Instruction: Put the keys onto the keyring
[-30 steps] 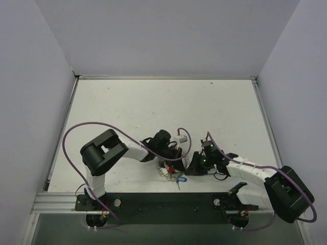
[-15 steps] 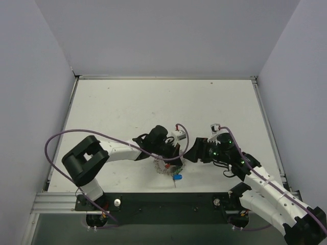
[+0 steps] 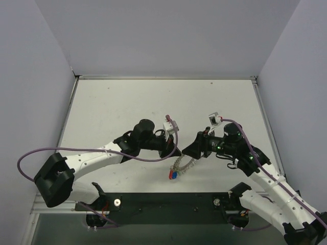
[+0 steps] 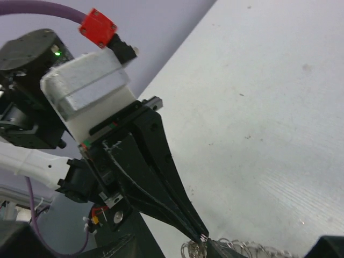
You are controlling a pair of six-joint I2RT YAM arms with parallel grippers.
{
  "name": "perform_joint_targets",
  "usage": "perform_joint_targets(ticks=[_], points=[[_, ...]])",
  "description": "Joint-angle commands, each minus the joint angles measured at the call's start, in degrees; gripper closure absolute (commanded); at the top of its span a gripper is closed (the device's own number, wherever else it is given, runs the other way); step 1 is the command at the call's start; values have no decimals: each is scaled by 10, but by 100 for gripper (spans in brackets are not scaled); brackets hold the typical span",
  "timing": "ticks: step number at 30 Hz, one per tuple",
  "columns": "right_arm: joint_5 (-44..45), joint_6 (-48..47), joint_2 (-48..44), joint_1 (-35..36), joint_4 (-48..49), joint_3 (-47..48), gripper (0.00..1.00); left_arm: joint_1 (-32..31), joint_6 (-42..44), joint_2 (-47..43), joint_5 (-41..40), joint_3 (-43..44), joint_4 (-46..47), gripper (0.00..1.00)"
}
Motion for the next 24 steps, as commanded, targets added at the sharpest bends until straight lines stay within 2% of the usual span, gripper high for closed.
perform_joint_targets(ticks=[1, 16, 24], points=[[-55, -31, 12, -4, 4, 40, 47, 8, 11, -33, 32, 0, 18, 100], [-115, -39, 39, -1, 23, 38, 50, 19, -14, -83, 56, -6, 42, 100], [-123, -44, 60, 7, 35, 41, 52, 21, -24, -87, 96, 2, 55, 100]])
